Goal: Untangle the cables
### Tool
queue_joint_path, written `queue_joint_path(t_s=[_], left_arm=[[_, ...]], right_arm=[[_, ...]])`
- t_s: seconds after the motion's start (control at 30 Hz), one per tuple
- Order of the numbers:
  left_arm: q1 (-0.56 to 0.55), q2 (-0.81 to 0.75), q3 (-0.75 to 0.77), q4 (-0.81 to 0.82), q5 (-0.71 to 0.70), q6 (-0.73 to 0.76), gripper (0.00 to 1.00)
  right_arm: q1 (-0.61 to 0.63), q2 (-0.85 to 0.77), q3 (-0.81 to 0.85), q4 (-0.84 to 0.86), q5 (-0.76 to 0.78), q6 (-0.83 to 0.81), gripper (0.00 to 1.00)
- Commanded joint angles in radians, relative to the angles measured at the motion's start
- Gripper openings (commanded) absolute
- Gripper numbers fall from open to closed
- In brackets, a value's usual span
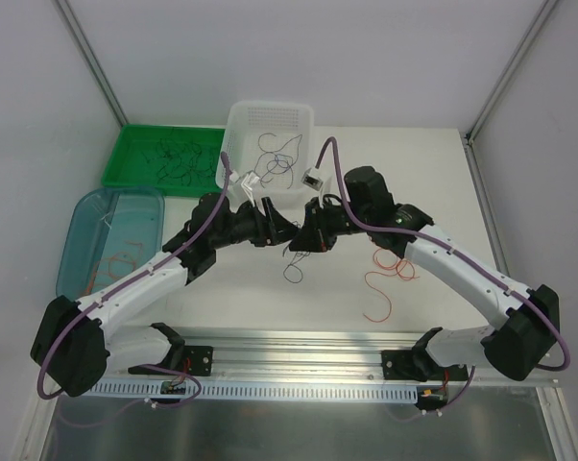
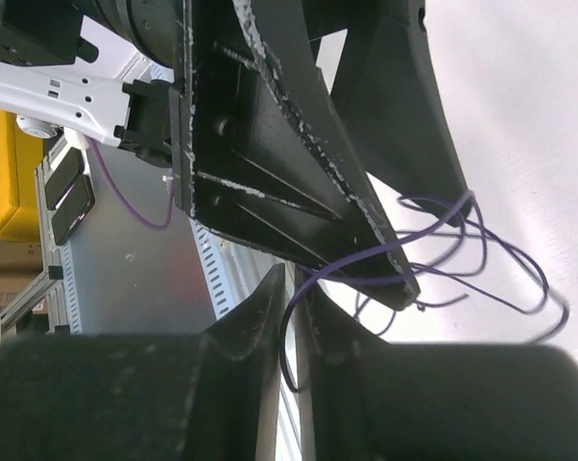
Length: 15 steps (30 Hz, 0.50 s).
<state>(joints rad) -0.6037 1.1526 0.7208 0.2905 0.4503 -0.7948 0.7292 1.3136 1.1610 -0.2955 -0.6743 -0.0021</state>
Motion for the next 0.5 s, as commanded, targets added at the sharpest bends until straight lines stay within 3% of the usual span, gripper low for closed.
queue_joint_path(t_s=[0.0,0.07,0.23,0.37,0.47], left_arm=[[-0.025,0.004,0.008,0.114,-0.035,-0.050,0.56],[-0.034,0.010,0.008,0.134,-0.055,-0.060,0.50],[-0.050,0.024,0.005,0.164,-0.085,-0.076,0.00],[-0.050,0.019,-0.003,0.174,-0.101,-0.083,0.00],[-0.050,0.018,-0.006,0.174,-0.104,-0.081,0.00]], right_arm=[[0.016,-0.030,0.011,0.033,-0.027,-0.022,0.11],[0.021,-0.027,0.022,0.018,-0.018,-0.022,0.12],[0.026,-0.034,0.040,-0.014,-0.001,-0.029,0.20],[0.027,-0.057,0.051,-0.102,0.058,-0.048,0.23],[0.026,-0.080,0.037,-0.135,0.125,-0.047,0.19]])
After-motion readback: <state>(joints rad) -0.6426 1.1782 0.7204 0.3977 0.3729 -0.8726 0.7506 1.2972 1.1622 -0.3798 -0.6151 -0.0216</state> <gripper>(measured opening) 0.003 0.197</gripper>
